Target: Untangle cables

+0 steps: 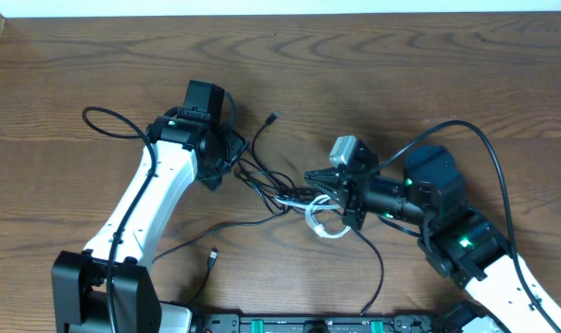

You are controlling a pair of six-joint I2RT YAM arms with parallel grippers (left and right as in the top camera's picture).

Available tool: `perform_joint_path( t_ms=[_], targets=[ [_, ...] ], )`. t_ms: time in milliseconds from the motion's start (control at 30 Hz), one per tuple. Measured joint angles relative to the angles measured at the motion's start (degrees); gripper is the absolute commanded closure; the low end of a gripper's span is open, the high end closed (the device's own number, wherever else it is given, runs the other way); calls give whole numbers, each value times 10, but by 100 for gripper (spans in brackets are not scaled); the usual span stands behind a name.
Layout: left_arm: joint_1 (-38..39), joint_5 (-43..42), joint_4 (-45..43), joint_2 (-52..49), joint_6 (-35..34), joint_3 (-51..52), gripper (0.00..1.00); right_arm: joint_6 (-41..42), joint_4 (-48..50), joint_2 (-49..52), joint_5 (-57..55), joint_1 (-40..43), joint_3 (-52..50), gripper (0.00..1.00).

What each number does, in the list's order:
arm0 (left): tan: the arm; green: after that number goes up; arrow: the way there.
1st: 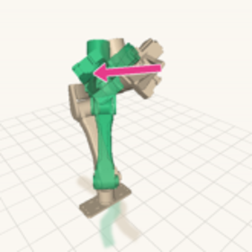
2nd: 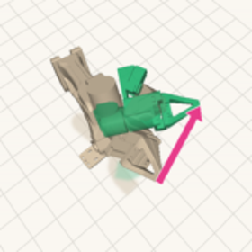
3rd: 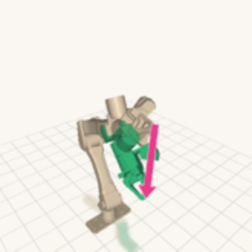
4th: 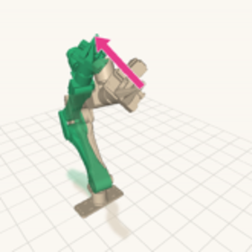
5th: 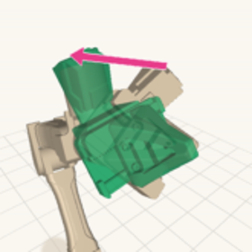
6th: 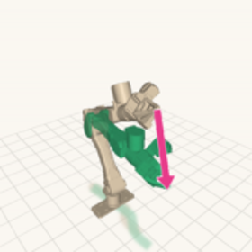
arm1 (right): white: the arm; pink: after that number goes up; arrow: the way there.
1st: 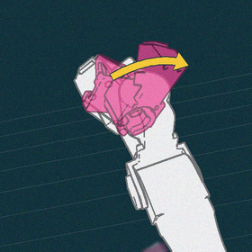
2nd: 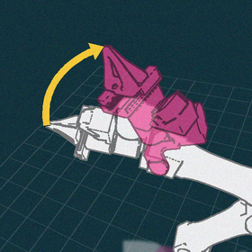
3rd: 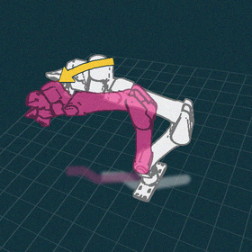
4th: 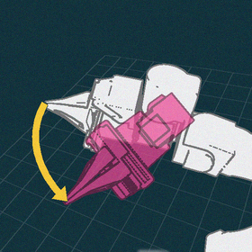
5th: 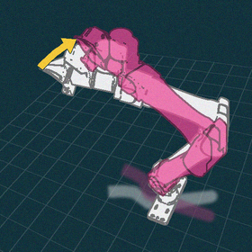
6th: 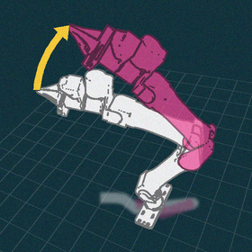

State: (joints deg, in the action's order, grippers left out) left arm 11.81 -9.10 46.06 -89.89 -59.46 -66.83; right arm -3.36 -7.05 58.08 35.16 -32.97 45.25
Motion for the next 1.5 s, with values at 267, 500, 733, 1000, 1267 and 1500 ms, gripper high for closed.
perform_joint_path(
  t_ms=[267,500,733,1000,1267,1500],
  targets=[
    [0,-37,0,0,3,0,8,3,-61,28,-17,5,0,90],
    [11,-58,21,0,19,0,9,4,-130,77,-32,-1,0,45],
    [65,-56,9,0,18,0,9,-44,-123,181,-38,-45,0,40],
    [79,-34,9,0,18,0,9,-57,-108,274,-94,-72,0,76],
    [79,-27,8,0,17,0,7,-21,-27,275,-52,-74,0,99],
    [73,-26,8,0,19,0,6,50,63,275,85,-50,-1,99]
  ],
)
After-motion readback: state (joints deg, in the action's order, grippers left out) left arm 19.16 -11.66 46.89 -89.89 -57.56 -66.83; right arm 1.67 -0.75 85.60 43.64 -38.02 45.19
